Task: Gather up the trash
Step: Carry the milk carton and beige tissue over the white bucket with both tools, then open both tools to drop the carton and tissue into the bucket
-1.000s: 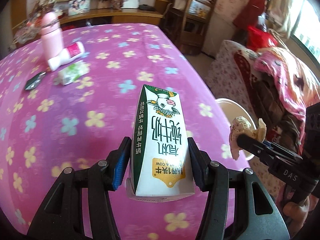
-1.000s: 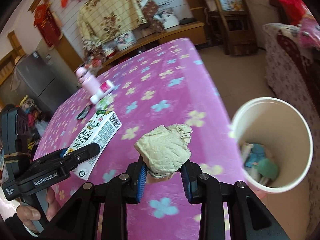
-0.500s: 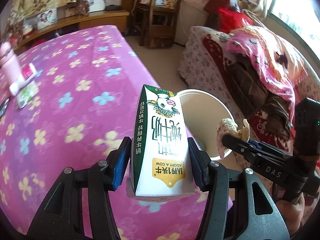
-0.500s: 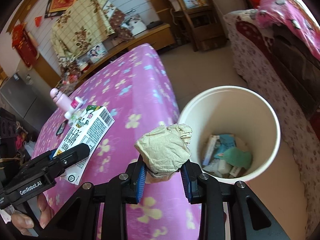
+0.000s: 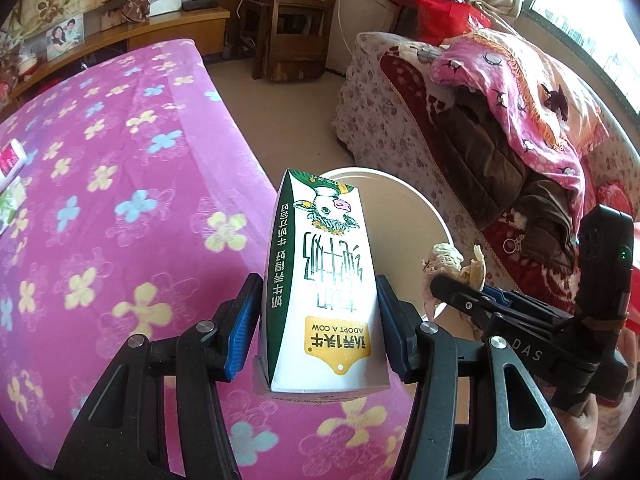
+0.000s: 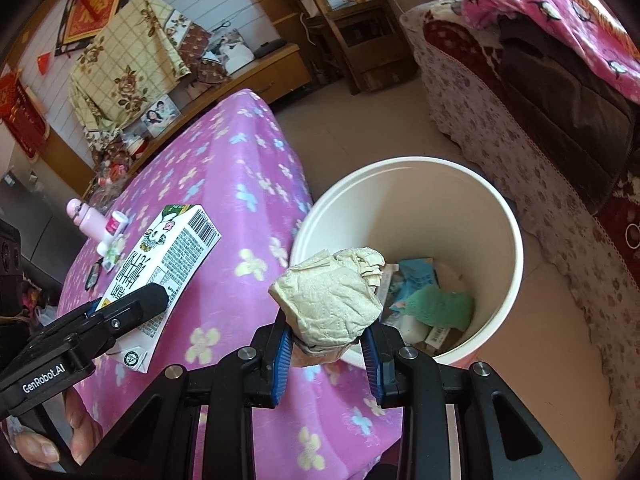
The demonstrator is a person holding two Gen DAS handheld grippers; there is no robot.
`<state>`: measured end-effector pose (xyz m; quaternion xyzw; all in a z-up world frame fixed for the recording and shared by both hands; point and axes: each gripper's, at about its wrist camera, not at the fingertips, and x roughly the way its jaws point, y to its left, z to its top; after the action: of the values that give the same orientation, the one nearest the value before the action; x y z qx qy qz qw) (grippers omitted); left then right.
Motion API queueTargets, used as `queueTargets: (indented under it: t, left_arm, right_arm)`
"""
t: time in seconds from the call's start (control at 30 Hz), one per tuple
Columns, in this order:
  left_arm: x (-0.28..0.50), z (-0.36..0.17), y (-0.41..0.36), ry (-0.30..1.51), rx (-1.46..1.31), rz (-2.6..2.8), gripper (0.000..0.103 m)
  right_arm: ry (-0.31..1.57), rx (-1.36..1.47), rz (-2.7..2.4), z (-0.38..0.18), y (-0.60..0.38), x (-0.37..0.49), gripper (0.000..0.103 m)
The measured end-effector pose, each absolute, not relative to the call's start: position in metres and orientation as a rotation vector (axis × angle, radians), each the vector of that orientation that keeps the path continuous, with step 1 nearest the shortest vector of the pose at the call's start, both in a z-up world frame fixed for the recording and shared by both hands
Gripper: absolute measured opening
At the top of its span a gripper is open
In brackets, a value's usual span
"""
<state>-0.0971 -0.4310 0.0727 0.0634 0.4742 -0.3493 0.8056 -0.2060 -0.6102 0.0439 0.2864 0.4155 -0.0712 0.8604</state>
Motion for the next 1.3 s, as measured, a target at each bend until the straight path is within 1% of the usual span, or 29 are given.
queueTargets:
  t: [0.37, 0.67, 0.7, 0.8, 0.83, 0.87, 1.13, 1.3]
  left_arm:
    - [-0.091, 0.055, -0.458, 1.046, 0.15, -0.762, 0.053]
    - [-0.089, 0.051, -0.47, 1.05, 0.158, -0.761, 0.053]
    - [-0.089, 0.05, -0.471, 1.051, 0.158, -0.76, 0.053]
    - [-0.088, 0.049, -0.473, 1.05, 0.16, -0.76, 0.053]
    - [-0.088, 0.049, -0.473, 1.051, 0.159, -0.762, 0.053]
    - [-0.088, 0.048, -0.474, 1.051, 0.161, -0.763, 0.053]
    - [-0.086, 0.044, -0.475, 1.054, 0.132, -0.794, 0.054]
    - [-0.082, 0.038, -0.472, 1.098, 0.092, -0.807, 0.055]
  right_arm:
    - [0.897, 0.618, -0.178, 0.028, -0.63, -0.2, 0.03]
    - [0.905, 0.622, -0.196, 0.024, -0.636, -0.199, 0.03]
    - [0.907, 0.624, -0.197, 0.023, -0.637, -0.199, 0.031]
    - [0.911, 0.63, -0.21, 0.021, -0.64, -0.198, 0.039]
    - [0.91, 0.634, -0.214, 0.021, -0.641, -0.198, 0.046]
    - [0.908, 0.638, -0.217, 0.021, -0.642, -0.198, 0.049]
    - [0.908, 0.651, -0.227, 0.022, -0.644, -0.202, 0.049]
    - [0.908, 0.67, -0.236, 0.021, -0.648, -0.206, 0.05]
